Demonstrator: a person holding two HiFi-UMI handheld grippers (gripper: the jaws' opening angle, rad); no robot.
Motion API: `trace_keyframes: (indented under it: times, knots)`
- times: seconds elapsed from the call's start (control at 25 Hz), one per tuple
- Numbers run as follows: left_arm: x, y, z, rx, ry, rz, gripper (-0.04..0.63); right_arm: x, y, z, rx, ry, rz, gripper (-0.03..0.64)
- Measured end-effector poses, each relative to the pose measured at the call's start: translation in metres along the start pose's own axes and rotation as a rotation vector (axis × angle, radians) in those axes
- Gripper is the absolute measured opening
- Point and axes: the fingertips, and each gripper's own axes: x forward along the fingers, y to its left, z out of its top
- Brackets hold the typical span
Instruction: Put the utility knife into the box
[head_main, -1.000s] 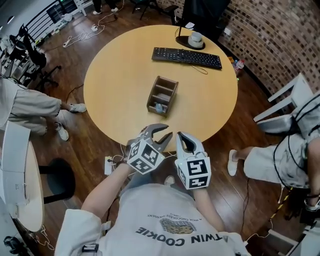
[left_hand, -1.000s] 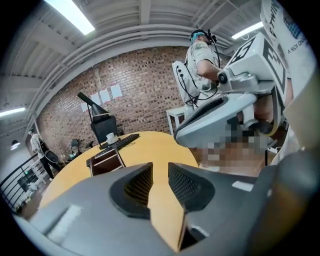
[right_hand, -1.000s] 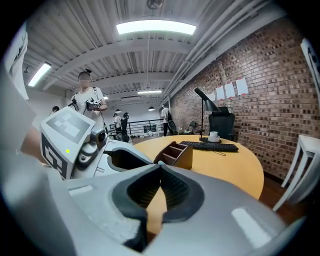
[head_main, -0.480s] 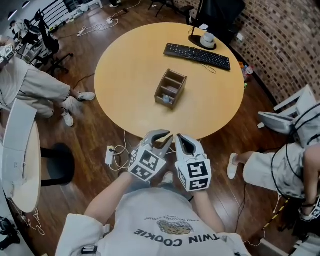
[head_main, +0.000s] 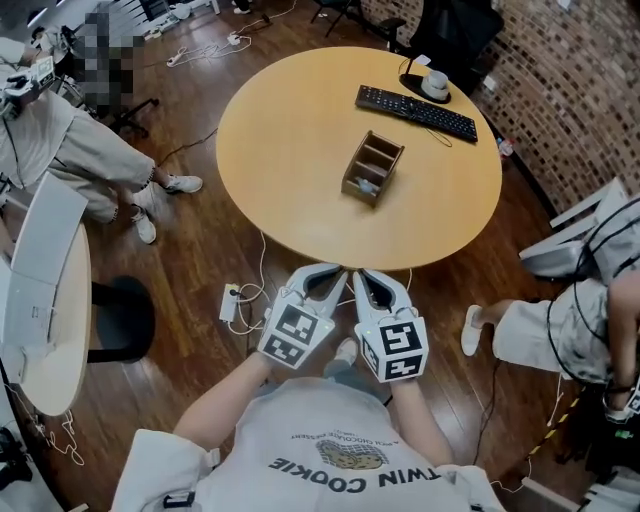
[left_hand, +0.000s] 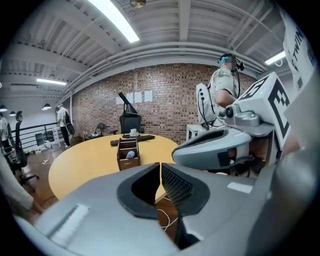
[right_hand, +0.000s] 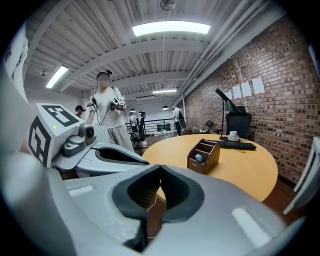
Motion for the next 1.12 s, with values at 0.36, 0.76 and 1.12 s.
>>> trace_keyframes:
  times: [0.36,0.76,1.12]
  knots:
    - [-0.072,-0.012,-0.022,-0.037,-0.052,-0.008,0.014,-0.021,0.073,-0.01,0.008,-0.012,-0.04,0.0]
    - [-0.152,-0.033,-0.033,-0.079,-0.139,0.02,0.008,-0.066,0.142,-0.023,0.023,-0.056,-0.111,0.0]
    - [-0.187,-0.062,-0.036,-0.123,-0.155,0.045,0.008,-0.107,0.168,-0.029,0.045,-0.079,-0.166,0.0]
